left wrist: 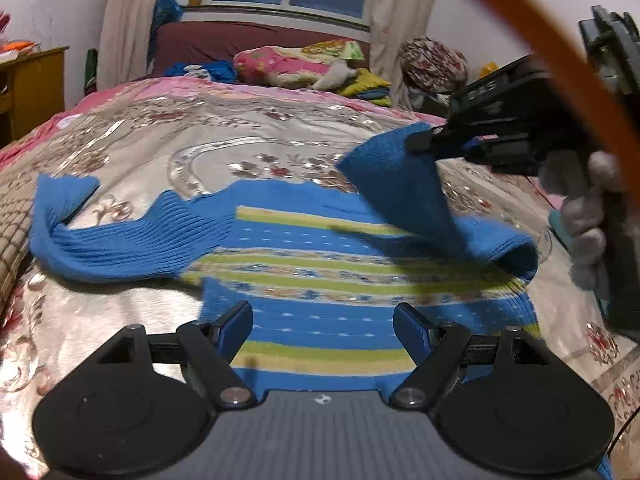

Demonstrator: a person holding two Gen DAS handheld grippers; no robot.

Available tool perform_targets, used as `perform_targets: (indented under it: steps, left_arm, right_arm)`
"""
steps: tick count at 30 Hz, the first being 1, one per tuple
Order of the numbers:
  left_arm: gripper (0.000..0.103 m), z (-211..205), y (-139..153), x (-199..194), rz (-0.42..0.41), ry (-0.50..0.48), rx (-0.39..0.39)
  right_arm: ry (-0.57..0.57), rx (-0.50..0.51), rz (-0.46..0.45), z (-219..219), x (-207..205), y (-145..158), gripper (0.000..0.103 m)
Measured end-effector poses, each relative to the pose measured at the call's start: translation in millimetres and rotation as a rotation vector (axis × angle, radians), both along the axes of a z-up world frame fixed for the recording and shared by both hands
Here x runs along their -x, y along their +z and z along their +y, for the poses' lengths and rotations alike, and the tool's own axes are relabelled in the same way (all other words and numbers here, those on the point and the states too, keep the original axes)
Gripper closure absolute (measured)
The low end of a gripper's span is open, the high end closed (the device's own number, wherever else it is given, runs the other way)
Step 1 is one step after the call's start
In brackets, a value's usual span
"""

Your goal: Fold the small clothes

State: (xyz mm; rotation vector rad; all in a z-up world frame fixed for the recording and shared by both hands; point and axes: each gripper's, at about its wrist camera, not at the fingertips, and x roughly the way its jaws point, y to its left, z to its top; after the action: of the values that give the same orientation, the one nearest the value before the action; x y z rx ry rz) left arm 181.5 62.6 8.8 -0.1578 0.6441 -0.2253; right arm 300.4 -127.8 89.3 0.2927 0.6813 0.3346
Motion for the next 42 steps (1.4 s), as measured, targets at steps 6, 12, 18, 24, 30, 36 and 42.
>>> perform_targets:
  steps: [6, 12, 18, 24, 30, 36, 42]
  left_arm:
    - [0.02, 29, -4, -1, 0.0, 0.028, 0.02]
    - [0.02, 46, -6, -1, 0.007, 0.054, 0.059]
    - [0.02, 50, -11, 1, 0.014, 0.063, 0.06]
    - [0.02, 53, -15, 1, 0.023, 0.086, 0.046]
    - [0.02, 64, -16, 3, 0.021, 0.127, 0.042]
    - [0.02, 76, -15, 3, 0.017, 0.162, 0.056]
    - [0.02, 83, -15, 4, 0.012, 0.177, 0.059]
  right_arm:
    - [0.059, 0.047, 0.046, 45, -4, -30, 0.098]
    - [0.127, 0.068, 0.103, 71, -5, -57, 0.094]
    - [0.195, 0.135, 0.127, 87, 0, -70, 0.09]
    - [0.223, 0.255, 0.075, 94, 8, -68, 0.089]
    - [0.238, 0.376, 0.013, 109, 13, -67, 0.089]
    - [0.241, 0.434, -0.011, 120, 15, -68, 0.091]
    - [0.237, 0.454, -0.012, 124, 14, -69, 0.091]
